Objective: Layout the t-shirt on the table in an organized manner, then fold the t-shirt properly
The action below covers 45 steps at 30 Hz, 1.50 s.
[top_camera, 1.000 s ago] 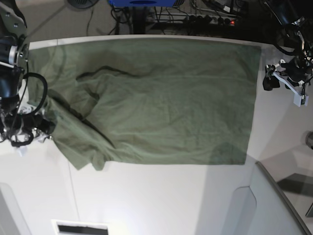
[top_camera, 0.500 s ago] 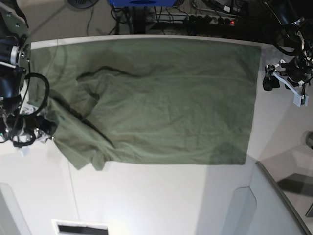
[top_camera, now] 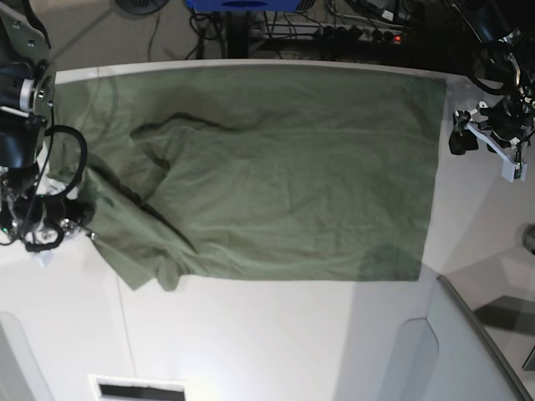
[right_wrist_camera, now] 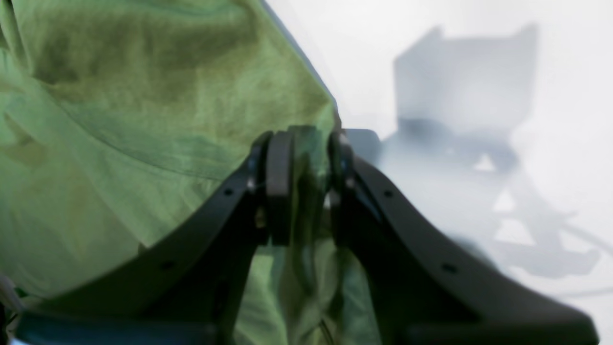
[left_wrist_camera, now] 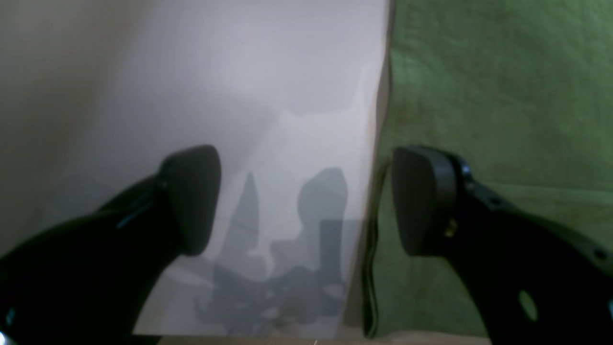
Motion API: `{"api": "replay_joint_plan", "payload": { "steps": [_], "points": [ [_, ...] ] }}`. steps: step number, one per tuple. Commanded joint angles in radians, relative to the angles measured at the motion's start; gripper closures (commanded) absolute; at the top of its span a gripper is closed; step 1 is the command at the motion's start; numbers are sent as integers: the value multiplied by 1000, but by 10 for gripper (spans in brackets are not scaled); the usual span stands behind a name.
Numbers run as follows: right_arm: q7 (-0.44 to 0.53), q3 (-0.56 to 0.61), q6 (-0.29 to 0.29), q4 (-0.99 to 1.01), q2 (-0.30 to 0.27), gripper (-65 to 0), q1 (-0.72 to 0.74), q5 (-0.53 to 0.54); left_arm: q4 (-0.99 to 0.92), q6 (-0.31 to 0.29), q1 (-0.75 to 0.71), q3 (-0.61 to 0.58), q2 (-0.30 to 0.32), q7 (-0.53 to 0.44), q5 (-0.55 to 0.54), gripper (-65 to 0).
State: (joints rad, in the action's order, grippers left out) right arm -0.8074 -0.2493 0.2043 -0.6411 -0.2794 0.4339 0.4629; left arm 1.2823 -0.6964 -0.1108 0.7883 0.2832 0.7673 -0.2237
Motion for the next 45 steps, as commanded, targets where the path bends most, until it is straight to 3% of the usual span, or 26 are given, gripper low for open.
{"api": "replay_joint_plan", "payload": {
  "steps": [1, 10, 14, 21, 25, 31, 45],
  "points": [
    [10, 0, 1, -15, -16, -122, 30, 6, 13, -2, 7, 4, 21, -16, -10, -535],
    [7, 0, 1, -9, -17, -107, 53, 4, -28, -2, 15, 4, 21, -16, -10, -535],
    [4, 0, -1, -9, -17, 0, 56, 4, -49, -2, 16, 4, 21, -18, -10, -533],
    [4, 0, -61, -9, -17, -8, 56, 4, -48, -2, 16, 4, 23, -18, -10, -533],
    [1, 1, -61, -9, -17, -8, 58, -11, -43, -2, 16, 4, 23, -18, -10, -533],
    [-20, 0, -58, -18, 12, -6, 79, -134, -42, -2, 16, -51, 27, -18, -10, -533],
    [-20, -9, -49, -181, 24, -6, 44, -134, -59, -2, 59, -94, 24, -18, -4, -533]
  ]
}}
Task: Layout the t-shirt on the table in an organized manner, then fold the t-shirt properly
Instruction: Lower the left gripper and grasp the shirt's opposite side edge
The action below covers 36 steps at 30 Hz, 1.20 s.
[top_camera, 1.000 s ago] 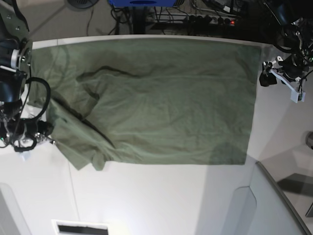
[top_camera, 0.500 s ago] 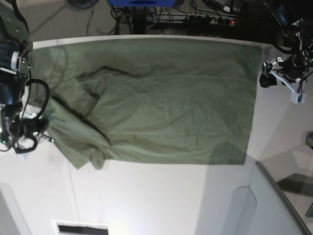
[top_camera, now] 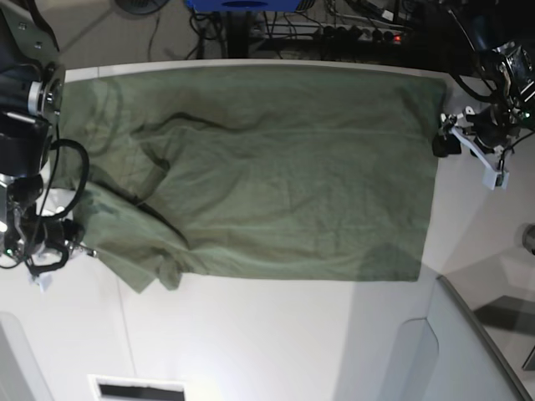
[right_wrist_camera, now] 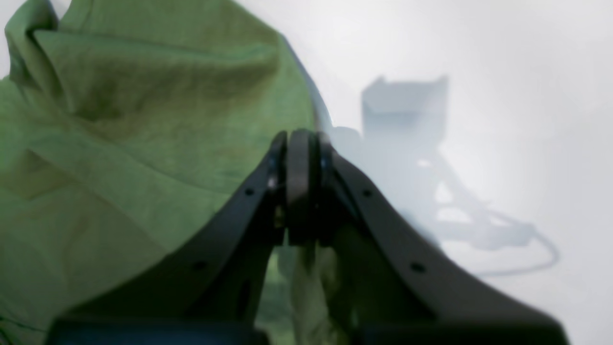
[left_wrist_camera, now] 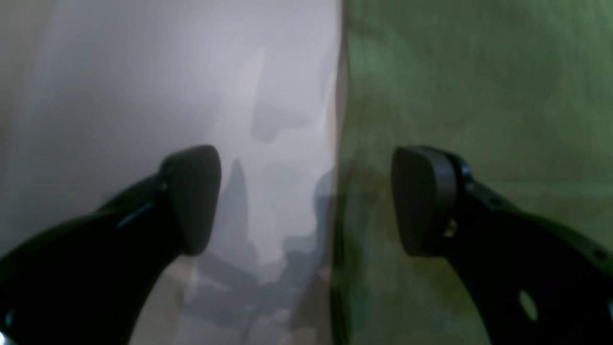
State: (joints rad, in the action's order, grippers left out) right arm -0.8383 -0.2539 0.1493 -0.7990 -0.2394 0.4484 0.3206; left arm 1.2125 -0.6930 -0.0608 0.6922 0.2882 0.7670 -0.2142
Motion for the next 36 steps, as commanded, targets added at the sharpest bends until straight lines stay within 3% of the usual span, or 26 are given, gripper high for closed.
{"api": "replay_joint_plan", "payload": {
  "steps": [1, 5, 9, 12, 16, 19, 30, 34, 36],
  "points": [
    [14, -5, 25, -23, -16, -6, 30, 8, 0, -5, 29, 2, 19, -17, -14, -533],
    [14, -6, 95, -23, 2, -6, 30, 8, -84, -5, 135, 1, 24, -17, -12, -533],
    [15, -6, 100, -23, 22, -6, 30, 8, -204, -5, 266, -111, 42, -19, -11, -533],
    [12, -6, 103, -23, 30, -6, 30, 8, -302, -5, 324, -187, 41, -100, -12, -533],
    [12, -6, 103, -23, 30, -6, 30, 8, -458, 120, 344, -239, 41, -243, -18, -533],
    [12, -6, 105, -23, 24, -6, 30, 8, -527, 124, 339, -254, 41, -295, -20, -533],
    [15, -3, 105, -23, 25, -6, 30, 8, -455, 131, 316, -243, 44, -294, -21, -532],
    [12, -5, 105, -23, 24, -6, 30, 8, -412, 215, 296, -248, 59, -292, -14, -532],
    [12, -5, 105, -23, 24, -6, 30, 8, -417, 227, 296, -253, 64, -292, -14, -532]
  ]
}}
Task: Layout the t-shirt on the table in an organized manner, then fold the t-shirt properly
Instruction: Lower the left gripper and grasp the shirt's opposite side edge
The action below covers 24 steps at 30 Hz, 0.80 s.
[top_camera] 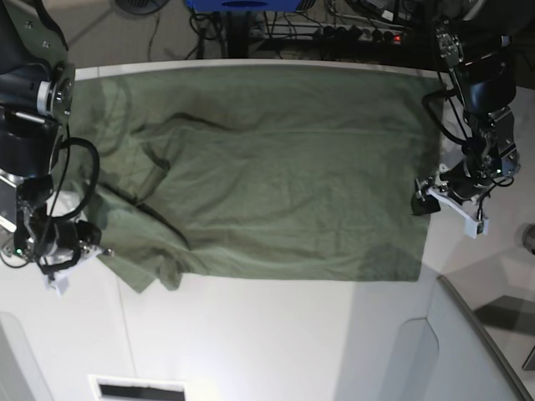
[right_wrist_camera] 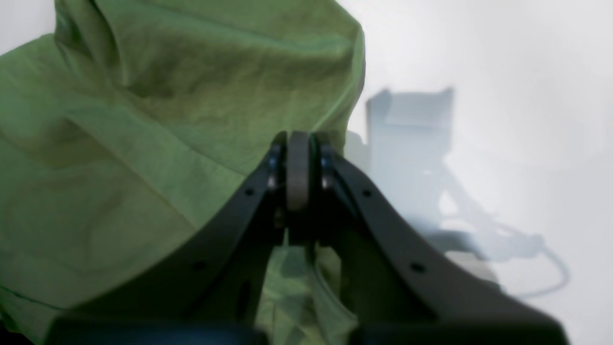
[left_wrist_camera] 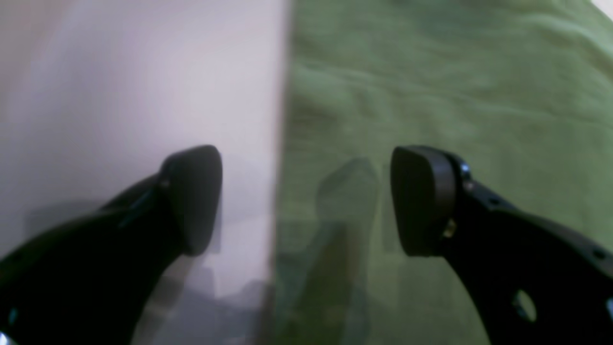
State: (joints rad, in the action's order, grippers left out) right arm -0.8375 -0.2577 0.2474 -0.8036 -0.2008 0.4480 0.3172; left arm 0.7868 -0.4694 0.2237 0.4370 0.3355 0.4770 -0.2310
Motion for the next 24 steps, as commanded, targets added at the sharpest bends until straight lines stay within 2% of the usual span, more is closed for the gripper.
{"api": "replay_joint_plan", "payload": {
  "steps": [1, 6, 15, 19, 20, 22, 24],
  "points": [
    [11, -1, 7, -18, -15, -6, 30, 12, 9, 5, 12, 1, 15, -2, 5, -532],
    [11, 1, 7, -18, -13, -6, 30, 12, 7, 5, 12, 0, 10, -2, 5, -532],
    [11, -1, 7, -18, -15, -6, 30, 12, 7, 2, 21, -4, -57, -2, 5, -532],
    [11, -1, 7, -18, -16, -6, 30, 12, 7, 4, 21, -82, -55, -2, -1, -525],
    [11, -1, 7, -18, -16, -6, 30, 12, 7, 4, 21, -91, -54, -2, -3, -497],
    [11, -1, 7, -18, -16, -6, 30, 12, 6, 5, 21, -88, -52, -4, -3, -393],
    [13, -1, 7, -18, -16, -6, 30, 12, 6, 5, 21, -88, -51, -4, -3, -222]
  ]
}}
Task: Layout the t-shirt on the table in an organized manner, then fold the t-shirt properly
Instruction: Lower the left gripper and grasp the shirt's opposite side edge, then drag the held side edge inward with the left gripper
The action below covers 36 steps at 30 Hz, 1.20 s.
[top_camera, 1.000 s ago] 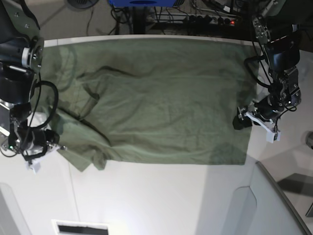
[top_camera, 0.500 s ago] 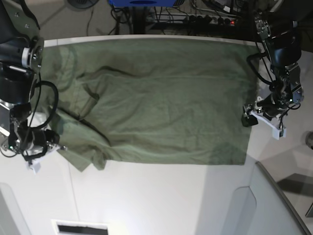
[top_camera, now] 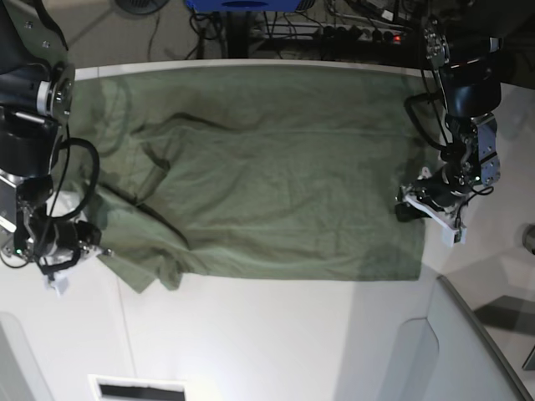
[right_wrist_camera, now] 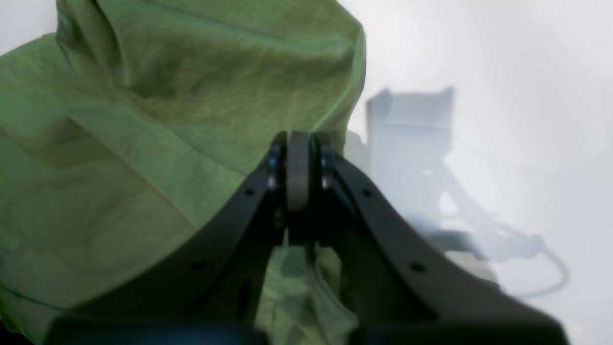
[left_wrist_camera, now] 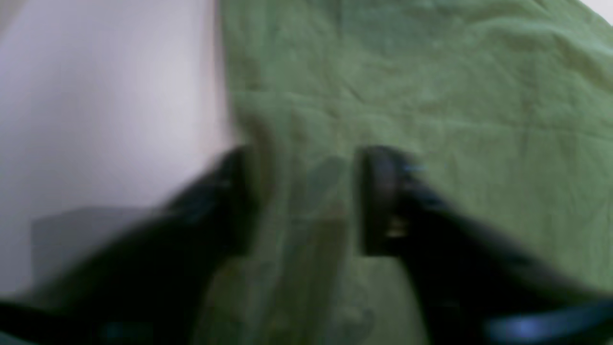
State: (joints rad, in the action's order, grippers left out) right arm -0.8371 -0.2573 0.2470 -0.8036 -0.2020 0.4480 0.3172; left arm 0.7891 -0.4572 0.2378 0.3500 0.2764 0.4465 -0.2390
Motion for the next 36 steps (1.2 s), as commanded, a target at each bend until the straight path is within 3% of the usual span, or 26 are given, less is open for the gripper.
{"api": "replay_joint_plan", "payload": {
  "steps": [1, 3, 9, 17, 24, 29, 35, 36],
  "points": [
    [14, -1, 7, -18, -15, -6, 30, 12, 3, -7, 7, -1, 8, 27, 5, -142],
    [14, -1, 7, -17, -15, -6, 30, 12, 10, -5, 8, -1, 8, 27, 5, 0],
    [17, -1, 7, -12, -15, -6, 28, 12, 111, -5, -1, -10, 7, 33, 5, 0],
    [17, -1, 7, -12, -15, -6, 28, 12, 488, -5, -116, -13, 1, 231, 11, 0],
    [17, 0, 7, -15, -15, -6, 28, 10, 761, -5, -309, -13, 10, 360, 14, 0],
    [17, 2, 7, -17, -15, -6, 28, 10, 798, -5, -407, -13, 25, 360, 14, 0],
    [14, 3, 7, -17, -14, -6, 28, 10, 783, -5, -421, -1, 30, 363, 14, 0],
    [14, 3, 7, -17, -14, -6, 28, 10, 783, -5, -423, -1, 31, 363, 14, -84]
  ]
}}
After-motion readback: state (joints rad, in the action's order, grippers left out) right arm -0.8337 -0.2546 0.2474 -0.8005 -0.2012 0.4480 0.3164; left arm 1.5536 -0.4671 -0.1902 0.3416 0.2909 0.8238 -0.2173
